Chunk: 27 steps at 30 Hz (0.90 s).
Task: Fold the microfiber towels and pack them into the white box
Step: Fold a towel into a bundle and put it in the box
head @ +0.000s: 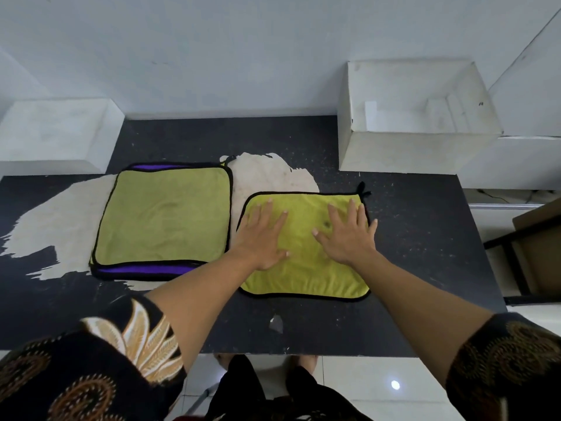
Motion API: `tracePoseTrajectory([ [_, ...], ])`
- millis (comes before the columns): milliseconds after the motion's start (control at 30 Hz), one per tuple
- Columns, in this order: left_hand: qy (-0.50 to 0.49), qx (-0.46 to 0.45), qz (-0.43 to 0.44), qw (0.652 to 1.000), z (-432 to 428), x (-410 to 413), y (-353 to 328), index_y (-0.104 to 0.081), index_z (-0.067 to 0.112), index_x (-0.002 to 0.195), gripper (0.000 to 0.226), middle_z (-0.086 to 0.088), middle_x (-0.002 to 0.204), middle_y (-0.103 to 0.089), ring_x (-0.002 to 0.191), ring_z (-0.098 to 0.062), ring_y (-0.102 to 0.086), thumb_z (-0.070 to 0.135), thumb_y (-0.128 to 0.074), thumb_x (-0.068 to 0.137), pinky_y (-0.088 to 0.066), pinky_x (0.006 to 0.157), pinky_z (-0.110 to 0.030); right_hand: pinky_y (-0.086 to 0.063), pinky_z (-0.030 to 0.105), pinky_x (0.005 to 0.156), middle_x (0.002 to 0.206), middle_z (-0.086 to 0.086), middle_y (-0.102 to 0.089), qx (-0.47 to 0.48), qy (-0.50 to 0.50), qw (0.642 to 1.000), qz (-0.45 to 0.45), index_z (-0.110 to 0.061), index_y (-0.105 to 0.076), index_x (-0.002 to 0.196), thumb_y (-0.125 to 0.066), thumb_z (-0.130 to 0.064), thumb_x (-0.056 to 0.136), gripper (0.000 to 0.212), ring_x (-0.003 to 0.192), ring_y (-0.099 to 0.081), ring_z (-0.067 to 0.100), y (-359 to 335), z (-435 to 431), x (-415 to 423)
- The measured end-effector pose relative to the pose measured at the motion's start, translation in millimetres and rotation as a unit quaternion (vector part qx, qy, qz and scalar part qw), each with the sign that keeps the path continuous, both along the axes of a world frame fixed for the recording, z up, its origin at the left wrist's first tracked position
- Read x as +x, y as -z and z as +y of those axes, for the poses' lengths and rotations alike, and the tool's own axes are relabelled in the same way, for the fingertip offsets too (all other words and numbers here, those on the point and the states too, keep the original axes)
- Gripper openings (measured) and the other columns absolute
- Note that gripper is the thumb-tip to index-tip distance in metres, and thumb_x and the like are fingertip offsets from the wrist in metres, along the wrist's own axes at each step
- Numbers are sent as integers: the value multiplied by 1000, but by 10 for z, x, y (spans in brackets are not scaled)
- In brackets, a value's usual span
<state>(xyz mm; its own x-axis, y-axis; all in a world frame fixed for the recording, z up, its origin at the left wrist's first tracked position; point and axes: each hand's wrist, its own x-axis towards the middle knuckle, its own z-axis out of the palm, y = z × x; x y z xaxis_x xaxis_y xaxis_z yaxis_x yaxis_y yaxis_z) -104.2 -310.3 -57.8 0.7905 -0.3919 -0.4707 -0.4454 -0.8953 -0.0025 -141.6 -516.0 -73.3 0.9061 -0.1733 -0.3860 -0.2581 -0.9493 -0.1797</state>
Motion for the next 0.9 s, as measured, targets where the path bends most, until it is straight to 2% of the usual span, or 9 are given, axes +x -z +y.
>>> tracePoseTrajectory([
  [100,-10,48,54,997,13,75,85,25,34,151,107,-14,153,39,146,-39,25,80,-42,82,5,119,-55,4,67,114,157,13,33,-12,-16,997,77,-39,17,153,-35,-82,82,98,146,24,38,57,-25,76],
  [167,-20,68,66,995,31,125,93,28,36,149,114,-14,152,41,145,-40,25,86,-44,76,7,118,-59,5,68,114,155,13,37,-18,-15,995,93,-38,22,151,-43,-86,76,110,145,26,38,49,-65,120],
  [300,-32,71,37,996,-10,235,62,26,32,151,137,-19,155,35,146,-43,21,91,-56,59,4,118,-58,1,68,113,159,16,27,-25,-8,995,96,-31,16,154,-58,-84,68,125,147,20,39,-26,-95,248],
  [400,-4,73,30,997,-8,287,48,25,30,152,143,-18,156,32,146,-40,22,92,-59,53,3,118,-57,-3,67,116,162,14,19,-36,-14,998,44,-27,5,156,-57,-80,74,117,149,14,36,-27,-94,275],
  [467,-1,78,55,995,30,314,43,26,30,151,144,-18,156,32,146,-40,22,91,-60,53,3,118,-57,-1,66,116,162,12,21,-26,-31,997,59,-28,8,156,-53,-79,77,112,149,17,34,-4,-142,259],
  [533,-28,66,63,995,83,328,32,24,30,152,139,-20,157,30,147,-41,20,91,-56,58,3,120,-55,0,64,117,162,11,21,-12,-32,997,64,-27,7,157,-53,-77,80,109,149,17,32,18,-209,205],
  [667,-60,-2,3,998,141,204,29,15,23,156,108,-23,157,27,148,-37,19,82,-37,82,3,122,-49,-4,59,120,164,12,12,27,51,997,-45,-20,-3,157,-50,-63,90,92,151,12,31,12,-239,-102],
  [767,-36,-25,-65,997,168,-128,115,13,23,156,88,-22,157,26,147,-37,22,70,-27,93,1,122,-50,0,60,119,163,12,15,8,49,996,-71,-23,-1,157,-33,-65,95,81,150,16,31,96,-108,-506],
  [900,-57,-11,-49,997,254,-543,266,19,20,154,88,-27,153,32,145,-39,26,73,-15,92,-1,122,-51,6,65,116,161,12,23,-39,47,998,-22,-28,12,156,-6,-75,90,83,148,24,31,268,-65,-865],
])
